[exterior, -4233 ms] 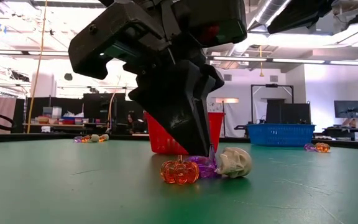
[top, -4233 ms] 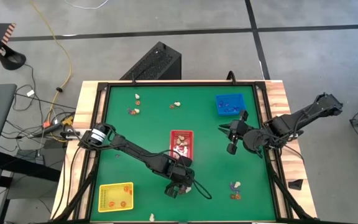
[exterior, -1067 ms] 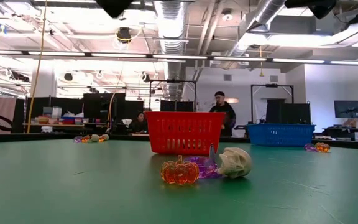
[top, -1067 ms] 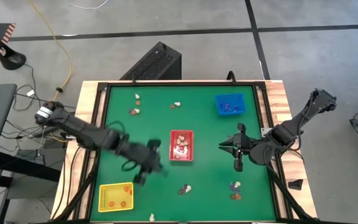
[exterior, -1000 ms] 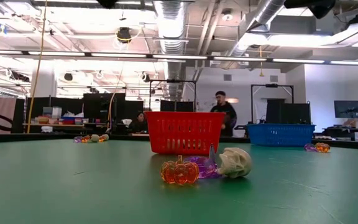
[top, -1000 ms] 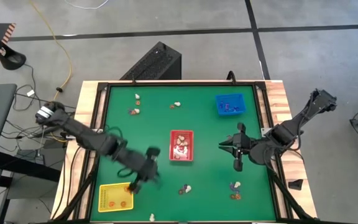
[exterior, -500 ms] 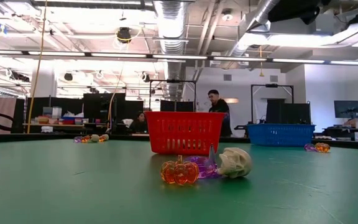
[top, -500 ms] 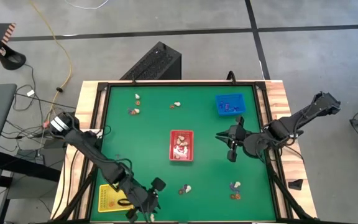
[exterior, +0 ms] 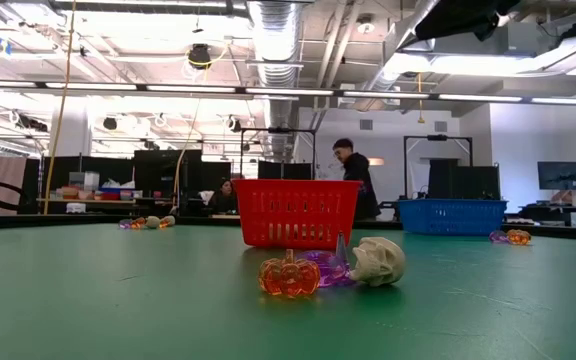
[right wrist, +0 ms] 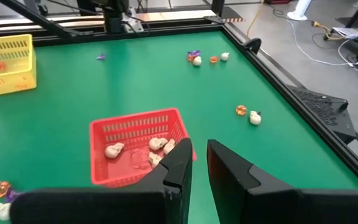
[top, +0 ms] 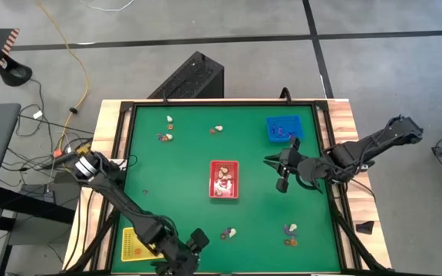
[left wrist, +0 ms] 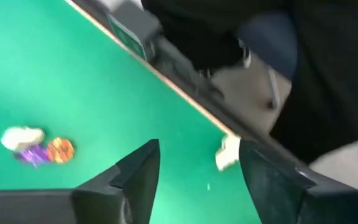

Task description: Sort Halloween decoration

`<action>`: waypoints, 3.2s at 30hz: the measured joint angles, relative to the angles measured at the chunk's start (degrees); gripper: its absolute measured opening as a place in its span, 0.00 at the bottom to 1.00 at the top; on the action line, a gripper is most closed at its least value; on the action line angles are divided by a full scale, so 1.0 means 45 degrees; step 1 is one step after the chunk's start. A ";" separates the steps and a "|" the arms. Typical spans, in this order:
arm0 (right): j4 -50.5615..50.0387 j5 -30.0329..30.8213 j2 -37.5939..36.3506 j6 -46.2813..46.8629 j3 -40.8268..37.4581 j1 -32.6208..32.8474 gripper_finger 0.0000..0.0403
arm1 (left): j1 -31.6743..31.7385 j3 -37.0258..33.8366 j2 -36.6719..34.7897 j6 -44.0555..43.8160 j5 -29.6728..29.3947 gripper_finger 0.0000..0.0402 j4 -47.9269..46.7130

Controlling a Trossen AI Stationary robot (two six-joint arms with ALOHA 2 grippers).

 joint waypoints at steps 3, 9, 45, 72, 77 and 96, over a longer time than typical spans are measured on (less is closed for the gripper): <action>-0.0004 -0.0005 0.0000 0.0004 0.0000 -0.0049 0.20 | 0.0005 0.0344 0.0496 0.0049 -0.0004 0.55 -0.1017; -0.0048 -0.0797 0.0000 0.0004 0.0000 0.0037 0.20 | -0.0184 0.0354 0.1100 0.1077 0.0266 0.55 -0.1126; -0.0124 -0.1569 0.0015 -0.0305 0.0005 -0.0020 0.20 | -0.0477 0.2573 0.3591 0.3079 0.0863 0.55 -0.2551; -0.0072 -0.1553 0.0015 -0.0663 0.0005 -0.0084 0.20 | -0.0523 0.2481 0.3698 0.1937 0.0591 0.55 -0.2108; -0.0028 -0.1549 0.0015 -0.0661 0.0005 -0.0084 0.20 | -0.0439 0.2476 0.3698 0.2318 0.0506 0.55 -0.2171; -0.0034 -0.1627 0.0015 -0.0413 0.0005 -0.0045 0.20 | -0.0413 0.2476 0.3698 0.3301 0.0554 0.46 -0.2227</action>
